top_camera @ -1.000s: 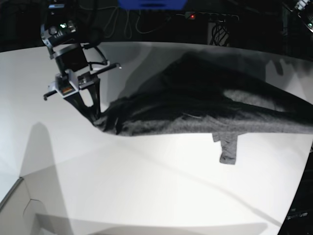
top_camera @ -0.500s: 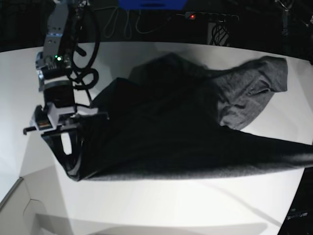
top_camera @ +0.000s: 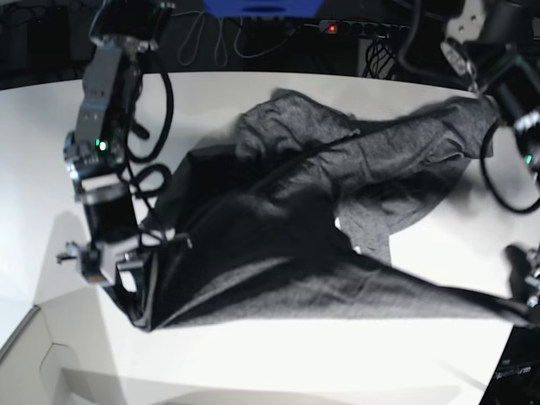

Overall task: Layout the t-shirt on the table in an organized manner, then fold the t-shirt properly
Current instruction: 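Stretch the shirt between both grippers and lay it on the table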

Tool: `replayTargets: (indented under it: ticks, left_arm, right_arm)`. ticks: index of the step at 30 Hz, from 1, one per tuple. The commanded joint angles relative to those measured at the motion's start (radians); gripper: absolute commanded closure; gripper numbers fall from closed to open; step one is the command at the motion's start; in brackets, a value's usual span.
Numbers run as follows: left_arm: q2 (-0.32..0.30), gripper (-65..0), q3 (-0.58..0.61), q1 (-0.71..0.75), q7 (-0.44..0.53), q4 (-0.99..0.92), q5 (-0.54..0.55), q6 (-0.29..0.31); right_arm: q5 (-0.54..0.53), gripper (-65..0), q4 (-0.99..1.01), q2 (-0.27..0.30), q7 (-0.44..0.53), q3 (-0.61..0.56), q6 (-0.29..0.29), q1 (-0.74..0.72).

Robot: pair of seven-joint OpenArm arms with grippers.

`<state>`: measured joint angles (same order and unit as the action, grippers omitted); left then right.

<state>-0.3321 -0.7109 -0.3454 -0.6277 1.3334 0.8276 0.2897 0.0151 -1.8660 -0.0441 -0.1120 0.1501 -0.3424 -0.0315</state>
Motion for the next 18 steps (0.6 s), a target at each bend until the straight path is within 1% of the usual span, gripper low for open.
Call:
replayTargets:
  ticks: [1,3,5,9,11,13,15,16,18]
  left_arm:
    - [-0.006,-0.9,0.018,-0.059,0.019,-0.033,0.006,0.006]
    - [0.003,-0.9,0.053,-0.136,0.019,-0.131,-0.031,0.006]
    - [0.015,-0.9,0.086,-0.217,0.027,-0.240,-0.077,0.006]
    - [0.038,-1.2,0.130,-0.341,0.091,-0.444,-0.141,0.004]
    - [0.040,-4.4,0.158,-0.380,0.122,-0.546,-0.150,0.003]
    - [0.040,-12.7,0.188,-0.441,0.165,-0.691,-0.156,0.003]
    - [0.040,-23.3,0.228,-0.472,0.196,-0.803,-0.147,0.009]
    - [0.040,-28.9,0.241,-0.473,0.202,-0.828,-0.146,0.012]
    - [0.040,-36.8,0.248,-0.453,0.202,-0.816,-0.146,0.012]
  right_arm:
    - [-0.014,0.0,0.009,0.002,0.013,0.001,0.006,-0.052]
    - [-0.005,0.0,0.065,0.002,-0.035,0.009,0.006,-0.117]
    - [0.038,0.0,0.154,0.000,-0.065,0.033,0.006,-0.186]
    - [0.110,0.0,0.332,0.000,-0.067,0.085,0.006,-0.307]
    - [0.136,0.0,0.411,0.013,-0.070,0.115,0.006,-0.351]
    - [0.164,0.0,0.506,0.022,-0.070,0.139,0.006,-0.391]
    - [0.201,0.0,0.561,0.033,-0.070,0.159,0.006,-0.405]
    - [0.211,0.0,0.573,0.036,-0.070,0.167,0.006,-0.407]
    - [0.220,0.0,0.589,0.037,-0.070,0.187,0.006,-0.400]
